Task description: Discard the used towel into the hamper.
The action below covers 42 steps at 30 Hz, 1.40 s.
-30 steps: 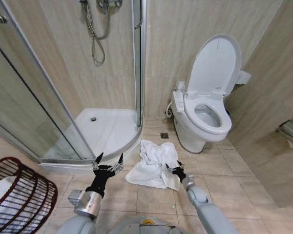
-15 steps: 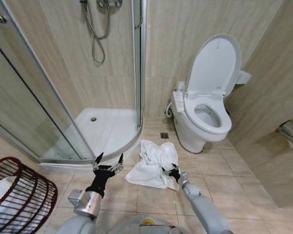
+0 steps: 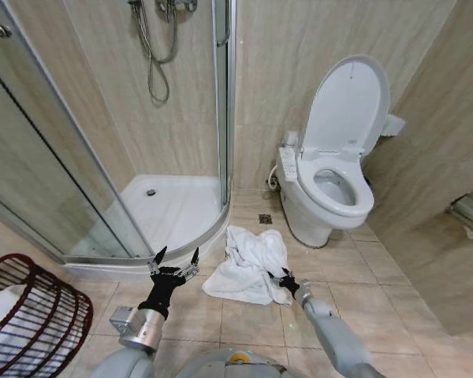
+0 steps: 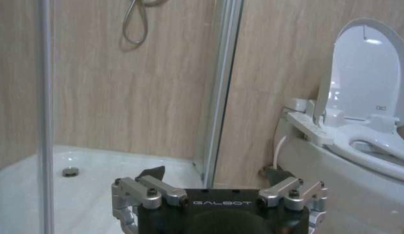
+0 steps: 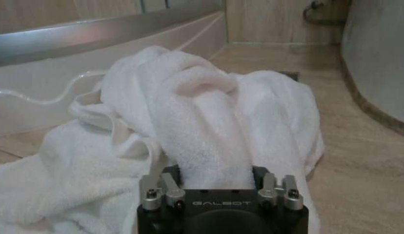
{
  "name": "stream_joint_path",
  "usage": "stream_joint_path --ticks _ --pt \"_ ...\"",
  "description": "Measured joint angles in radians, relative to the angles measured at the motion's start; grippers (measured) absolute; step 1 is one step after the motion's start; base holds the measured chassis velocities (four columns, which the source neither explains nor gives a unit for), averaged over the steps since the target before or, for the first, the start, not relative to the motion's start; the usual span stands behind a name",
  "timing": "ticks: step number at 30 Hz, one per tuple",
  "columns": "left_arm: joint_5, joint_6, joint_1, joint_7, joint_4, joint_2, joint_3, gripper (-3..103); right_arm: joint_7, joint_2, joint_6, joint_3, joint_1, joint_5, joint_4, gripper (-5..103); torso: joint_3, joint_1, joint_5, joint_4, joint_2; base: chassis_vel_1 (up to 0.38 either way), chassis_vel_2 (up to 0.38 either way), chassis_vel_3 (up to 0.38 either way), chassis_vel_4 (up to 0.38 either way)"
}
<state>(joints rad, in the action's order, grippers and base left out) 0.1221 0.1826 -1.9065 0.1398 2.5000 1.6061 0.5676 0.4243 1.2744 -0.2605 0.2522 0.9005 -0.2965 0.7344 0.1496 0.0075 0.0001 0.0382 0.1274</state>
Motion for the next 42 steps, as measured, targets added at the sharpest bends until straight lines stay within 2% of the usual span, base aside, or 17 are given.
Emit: stream_joint_path --ticks 1,3,4,7,10,11,13,15,18,30,31,32,34,37,41,42 --pt "0.0 0.0 0.0 0.0 0.0 0.0 0.0 100 0.008 -0.001 -0.004 0.001 -0.001 0.001 -0.005 62 0.0 0.0 -0.0001 0.0 0.0 0.0 0.0 0.0 0.0" --pt "0.0 0.0 0.0 0.0 0.0 0.0 0.0 100 0.013 -0.002 -0.007 0.002 -0.001 0.002 -0.008 62 0.0 0.0 -0.0001 0.0 0.0 0.0 0.0 0.0 0.0" --pt "0.0 0.0 0.0 0.0 0.0 0.0 0.0 100 0.026 -0.003 -0.011 0.007 0.0 0.003 -0.012 51 0.0 0.0 -0.0001 0.0 0.0 0.0 0.0 0.0 0.0" --pt "0.0 0.0 0.0 0.0 0.0 0.0 0.0 100 0.061 0.0 -0.027 0.032 0.003 0.001 -0.018 46 0.0 0.0 -0.0003 -0.0001 0.0 0.0 0.0 0.0 0.0" --pt "0.0 0.0 0.0 0.0 0.0 0.0 0.0 100 0.077 -0.003 -0.044 0.04 0.014 0.002 -0.015 30 0.0 0.0 0.0 0.0 0.0 0.0 0.0 0.0 0.0" --pt "0.0 0.0 0.0 0.0 0.0 0.0 0.0 100 0.077 -0.003 -0.044 0.04 0.014 0.002 -0.015 30 0.0 0.0 0.0 0.0 0.0 0.0 0.0 0.0 0.0" --pt "0.0 0.0 0.0 0.0 0.0 0.0 0.0 100 0.08 -0.007 -0.049 0.043 0.021 0.002 -0.008 19 0.0 0.0 -0.0002 -0.0001 0.0 0.0 0.0 0.0 0.0" --pt "0.0 0.0 0.0 0.0 0.0 0.0 0.0 100 0.08 -0.009 -0.051 0.044 0.024 0.001 -0.004 19 0.0 0.0 -0.0001 -0.0001 0.0 0.0 0.0 0.0 0.0" --pt "0.0 0.0 0.0 0.0 0.0 0.0 0.0 100 0.082 -0.01 -0.063 0.047 0.031 -0.003 -0.001 4 0.0 0.0 -0.0001 0.0 0.0 0.0 0.0 0.0 0.0" --pt "0.0 0.0 0.0 0.0 0.0 0.0 0.0 100 0.084 -0.011 -0.133 0.044 0.059 -0.007 0.055 2 0.0 0.0 -0.0002 -0.0001 0.0 0.0 0.0 0.0 0.0" --pt "0.0 0.0 0.0 0.0 0.0 0.0 0.0 100 0.09 -0.009 -0.159 0.044 0.059 -0.008 0.053 2 0.0 0.0 -0.0003 -0.0001 0.0 0.0 0.0 0.0 0.0" --pt "0.0 0.0 0.0 0.0 0.0 0.0 0.0 100 0.116 -0.002 -0.228 0.05 0.058 -0.014 0.05 2 0.0 0.0 0.0 0.0 0.0 0.0 0.0 0.0 0.0" --pt "0.0 0.0 0.0 0.0 0.0 0.0 0.0 100 0.121 -0.001 -0.248 0.056 0.07 -0.007 0.071 2 0.0 0.0 0.0002 0.0002 0.0 0.0 0.0 0.0 0.0" --pt "0.0 0.0 0.0 0.0 0.0 0.0 0.0 100 0.087 -0.003 -0.25 0.074 0.107 0.035 0.143 2 0.0 0.0 0.0 0.0 0.0 0.0 0.0 0.0 0.0" --pt "0.0 0.0 0.0 0.0 0.0 0.0 0.0 100 -0.014 -0.013 -0.247 0.121 0.183 0.108 0.293 2 0.0 0.0 0.0 0.0 0.0 0.0 0.0 0.0 0.0" --pt "0.0 0.0 0.0 0.0 0.0 0.0 0.0 100 -0.014 -0.013 -0.247 0.121 0.183 0.108 0.293 2 0.0 0.0 0.0 0.0 0.0 0.0 0.0 0.0 0.0"
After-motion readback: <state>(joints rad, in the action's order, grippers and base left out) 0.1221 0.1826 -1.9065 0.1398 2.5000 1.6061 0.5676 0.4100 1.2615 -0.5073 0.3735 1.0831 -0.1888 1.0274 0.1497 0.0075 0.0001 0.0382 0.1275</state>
